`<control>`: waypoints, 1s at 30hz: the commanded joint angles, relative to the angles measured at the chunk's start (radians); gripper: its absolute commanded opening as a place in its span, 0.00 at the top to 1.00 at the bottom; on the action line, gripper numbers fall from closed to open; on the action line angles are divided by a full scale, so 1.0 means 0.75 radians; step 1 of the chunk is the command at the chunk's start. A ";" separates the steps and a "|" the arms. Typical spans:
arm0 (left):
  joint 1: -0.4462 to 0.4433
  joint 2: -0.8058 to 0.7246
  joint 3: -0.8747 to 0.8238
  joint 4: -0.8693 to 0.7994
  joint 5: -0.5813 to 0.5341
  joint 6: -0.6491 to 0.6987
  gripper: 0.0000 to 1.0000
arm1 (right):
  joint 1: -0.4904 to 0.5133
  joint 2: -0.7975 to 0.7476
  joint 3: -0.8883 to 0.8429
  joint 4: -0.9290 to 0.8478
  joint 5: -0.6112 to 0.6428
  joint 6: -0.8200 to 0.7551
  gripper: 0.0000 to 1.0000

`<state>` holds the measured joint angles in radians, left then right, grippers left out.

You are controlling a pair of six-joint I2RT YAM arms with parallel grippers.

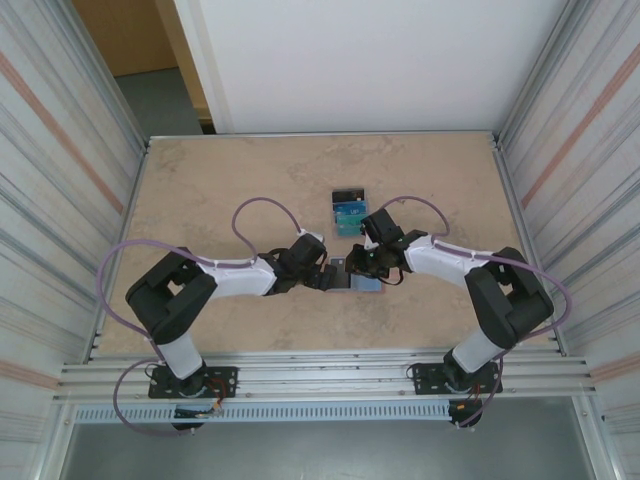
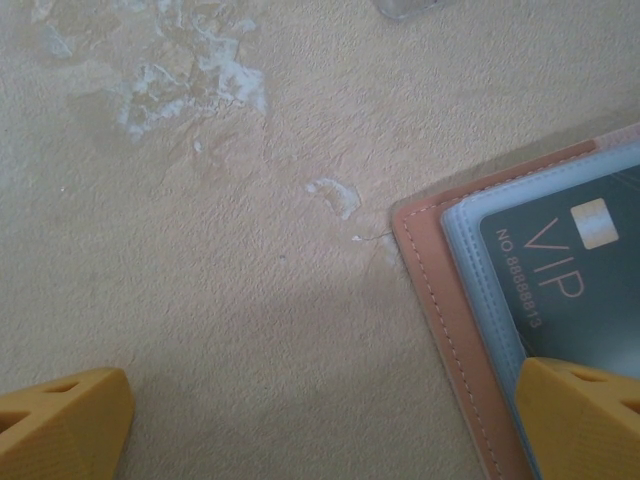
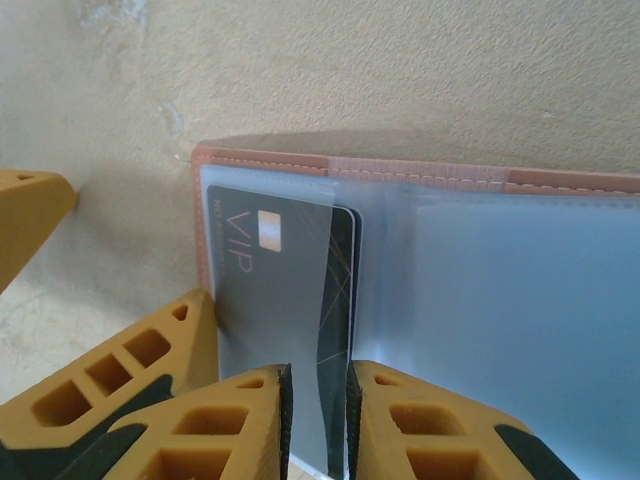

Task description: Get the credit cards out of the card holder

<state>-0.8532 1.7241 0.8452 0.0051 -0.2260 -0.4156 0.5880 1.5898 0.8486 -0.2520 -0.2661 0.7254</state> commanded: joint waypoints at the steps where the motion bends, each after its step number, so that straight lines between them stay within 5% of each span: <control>1: -0.012 0.031 0.007 -0.077 -0.030 0.024 0.02 | -0.016 0.033 -0.027 0.026 -0.031 0.006 0.78; 30: -0.026 0.052 0.023 -0.107 -0.036 0.035 0.01 | -0.041 0.085 -0.102 0.216 -0.179 0.036 0.85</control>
<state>-0.8597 1.7298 0.8566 -0.0063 -0.2375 -0.4122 0.5579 1.6299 0.7921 -0.1398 -0.3408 0.7288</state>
